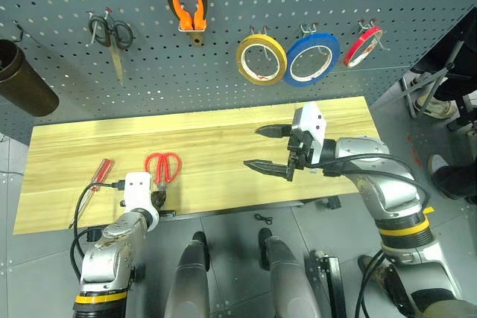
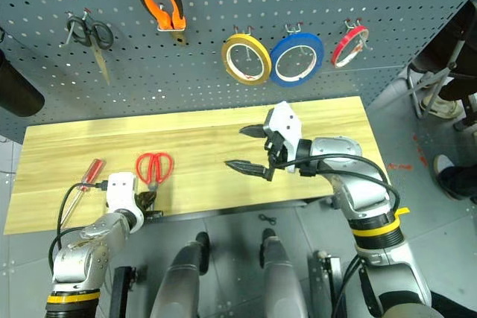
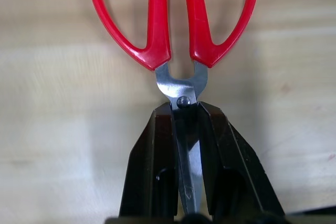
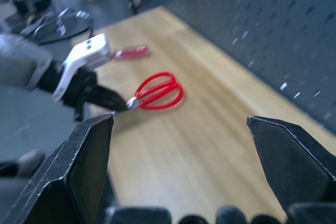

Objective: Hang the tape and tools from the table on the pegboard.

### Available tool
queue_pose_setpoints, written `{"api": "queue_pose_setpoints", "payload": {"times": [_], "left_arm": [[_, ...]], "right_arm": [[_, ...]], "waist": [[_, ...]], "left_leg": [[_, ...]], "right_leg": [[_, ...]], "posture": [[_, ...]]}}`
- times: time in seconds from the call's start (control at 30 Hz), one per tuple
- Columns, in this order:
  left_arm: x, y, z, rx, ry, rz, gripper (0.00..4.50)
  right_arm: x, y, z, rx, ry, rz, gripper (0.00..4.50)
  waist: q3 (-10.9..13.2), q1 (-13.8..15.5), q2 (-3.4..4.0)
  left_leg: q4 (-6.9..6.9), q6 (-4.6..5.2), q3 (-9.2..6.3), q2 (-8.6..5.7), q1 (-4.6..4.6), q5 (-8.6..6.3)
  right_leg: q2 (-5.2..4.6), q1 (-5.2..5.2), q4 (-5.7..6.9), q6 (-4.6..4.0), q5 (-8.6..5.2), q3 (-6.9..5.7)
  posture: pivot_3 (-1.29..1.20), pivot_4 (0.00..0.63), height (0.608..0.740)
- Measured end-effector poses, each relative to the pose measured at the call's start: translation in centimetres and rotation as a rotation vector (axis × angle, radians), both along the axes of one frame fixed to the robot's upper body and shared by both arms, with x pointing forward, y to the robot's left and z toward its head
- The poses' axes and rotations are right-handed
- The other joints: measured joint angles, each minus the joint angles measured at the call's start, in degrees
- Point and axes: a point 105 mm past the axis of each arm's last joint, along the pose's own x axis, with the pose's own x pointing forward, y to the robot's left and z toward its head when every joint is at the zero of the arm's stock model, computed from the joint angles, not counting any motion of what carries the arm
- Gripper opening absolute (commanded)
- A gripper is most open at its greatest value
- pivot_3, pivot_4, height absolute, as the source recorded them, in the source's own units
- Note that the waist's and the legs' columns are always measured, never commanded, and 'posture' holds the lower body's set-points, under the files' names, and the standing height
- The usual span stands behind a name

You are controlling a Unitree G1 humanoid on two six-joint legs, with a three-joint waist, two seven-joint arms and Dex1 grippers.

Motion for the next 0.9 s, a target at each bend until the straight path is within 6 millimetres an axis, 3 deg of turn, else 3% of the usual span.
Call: {"api": "queue_pose_setpoints", "payload": {"times": [0.1,0.2,0.37,0.47,0.67,0.9], "left_arm": [[-0.1,-1.0,4.7,0.036,-0.195,-0.046,0.11],[-1.0,-1.9,7.6,0.049,-0.316,-0.064,0.11],[-2.6,-3.2,11.2,0.067,-0.478,-0.076,0.11],[-3.2,-3.0,12.0,0.083,-0.531,-0.04,0.11],[-2.7,-2.2,15.3,0.139,-0.671,0.05,0.11],[-1.4,-2.2,16.5,0.131,-0.711,0.066,0.11]], "right_arm": [[-0.7,0.1,2.7,0.062,-0.063,0.007,4.5],[-1.3,0.3,5.4,0.141,-0.098,0.024,4.5],[-2.0,1.4,9.4,0.268,-0.166,0.073,4.5],[-2.5,2.0,11.2,0.315,-0.201,0.105,4.5],[-2.6,2.3,12.4,0.343,-0.204,0.153,4.5],[-2.2,2.2,12.6,0.346,-0.202,0.171,4.5]], "waist": [[-0.03,0.08,-0.03],[-0.13,-0.02,-0.15],[-0.17,0.05,-0.2],[-0.22,0.27,-0.22],[-1.02,1.63,-0.36],[-1.25,2.35,-0.59]], "left_leg": [[-0.03,-0.01,0.0,0.0,-0.04,0.0],[-0.05,0.0,0.0,0.0,-0.18,-0.01],[-0.04,0.0,0.0,-0.02,-0.29,0.0],[-0.02,0.0,-0.01,-0.02,-0.3,0.0],[0.04,0.01,-0.01,-0.03,-0.35,0.0],[0.09,0.01,-0.02,-0.03,-0.36,0.01]], "right_leg": [[0.0,0.06,-0.22,0.08,0.06,0.0],[0.0,0.05,-0.42,0.14,0.12,0.0],[0.0,0.01,-0.47,0.19,0.17,-0.02],[-0.01,0.01,-0.46,0.19,0.19,-0.03],[-0.01,0.04,-0.49,0.2,0.27,-0.07],[-0.01,0.04,-0.45,-0.02,0.44,-0.08]], "posture": [[0.08,0.372,0.74],[0.09,0.346,0.74],[0.12,0.327,0.74],[0.14,0.31,0.74],[0.16,0.295,0.74],[0.15,0.289,0.74]]}}
